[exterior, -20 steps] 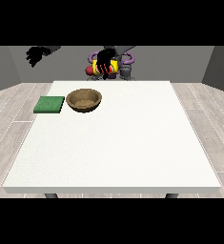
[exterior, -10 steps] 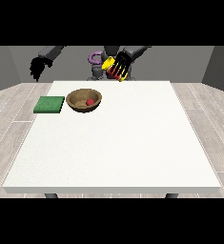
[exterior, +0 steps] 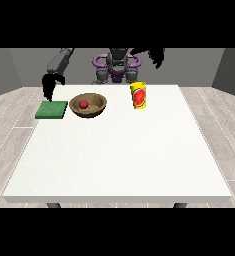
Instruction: Pick the cup and pour the ball into the bowl, then pick the bowl and place it on the pad
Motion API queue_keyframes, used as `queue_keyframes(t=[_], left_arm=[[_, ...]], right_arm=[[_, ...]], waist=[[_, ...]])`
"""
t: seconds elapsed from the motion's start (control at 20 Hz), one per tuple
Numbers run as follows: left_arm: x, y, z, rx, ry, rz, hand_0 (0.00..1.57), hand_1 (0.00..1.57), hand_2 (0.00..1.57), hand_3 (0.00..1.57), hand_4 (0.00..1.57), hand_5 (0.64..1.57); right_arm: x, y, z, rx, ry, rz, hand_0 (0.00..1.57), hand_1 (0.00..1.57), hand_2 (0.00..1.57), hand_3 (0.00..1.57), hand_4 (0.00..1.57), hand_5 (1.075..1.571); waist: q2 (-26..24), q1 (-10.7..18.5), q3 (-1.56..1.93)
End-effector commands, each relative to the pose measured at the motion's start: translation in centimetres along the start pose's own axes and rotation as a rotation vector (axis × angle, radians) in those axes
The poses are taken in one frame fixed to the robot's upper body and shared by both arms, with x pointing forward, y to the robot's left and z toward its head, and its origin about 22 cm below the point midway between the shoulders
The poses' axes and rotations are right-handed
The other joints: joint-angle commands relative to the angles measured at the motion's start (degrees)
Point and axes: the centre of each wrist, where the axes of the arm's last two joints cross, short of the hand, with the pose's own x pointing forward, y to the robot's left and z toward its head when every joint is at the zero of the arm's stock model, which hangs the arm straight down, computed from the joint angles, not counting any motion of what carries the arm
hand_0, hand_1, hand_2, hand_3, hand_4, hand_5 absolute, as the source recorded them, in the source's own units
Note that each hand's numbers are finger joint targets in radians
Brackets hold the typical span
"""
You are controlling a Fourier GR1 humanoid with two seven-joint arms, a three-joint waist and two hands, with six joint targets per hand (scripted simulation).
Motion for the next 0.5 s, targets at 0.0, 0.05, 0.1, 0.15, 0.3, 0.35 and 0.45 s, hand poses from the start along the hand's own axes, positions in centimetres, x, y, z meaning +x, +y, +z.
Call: queue_keyframes(t=[0.0,0.05,0.1,0.15,0.3,0.35,0.45], left_arm=[[1.6,7.1,-1.1,-0.107,-0.068,0.195,0.00,0.00,0.00,0.00,0.20,1.491],[1.4,9.5,-1.7,-0.102,-0.070,0.217,0.00,0.00,0.00,0.00,0.24,1.490],[1.4,11.5,-1.9,-0.122,-0.080,0.222,0.00,0.00,0.00,0.00,0.26,1.491],[1.2,12.5,-1.8,-0.154,-0.112,0.237,0.00,0.00,0.00,0.00,0.32,1.497],[0.3,18.2,-2.6,-0.113,-0.089,0.241,0.00,0.00,0.00,0.00,0.34,1.503],[1.8,19.8,-3.1,-0.107,-0.114,0.262,0.00,0.00,0.00,0.00,0.35,1.504],[1.6,23.0,-3.0,-0.088,-0.136,0.242,0.00,0.00,0.00,0.00,0.31,1.508]], right_arm=[[-1.7,-0.2,1.4,-0.090,-0.011,-0.022,0.00,0.00,0.00,0.00,0.25,1.571],[-1.9,0.2,1.6,-0.090,-0.011,-0.029,0.00,0.00,0.00,0.00,0.00,1.570],[-1.7,0.4,1.3,-0.105,-0.025,-0.043,0.00,0.00,0.00,0.00,0.00,1.570],[-2.0,0.8,1.1,-0.115,-0.045,-0.043,0.00,0.00,0.00,0.00,0.00,1.569],[-1.7,3.9,-0.4,-0.080,-0.054,-0.061,0.00,0.00,0.00,0.00,0.00,1.569],[-1.4,3.2,-0.9,-0.071,-0.057,-0.071,0.00,0.00,0.00,0.00,0.00,1.569],[-2.0,5.1,-1.4,-0.053,-0.063,-0.076,0.00,0.00,0.00,0.00,0.00,1.568]], waist=[[1.42,4.64,0.33],[1.79,4.40,0.34],[2.22,5.43,0.39],[3.93,6.93,0.45],[4.09,4.57,0.53],[5.11,4.93,0.59],[6.39,3.50,0.61]])
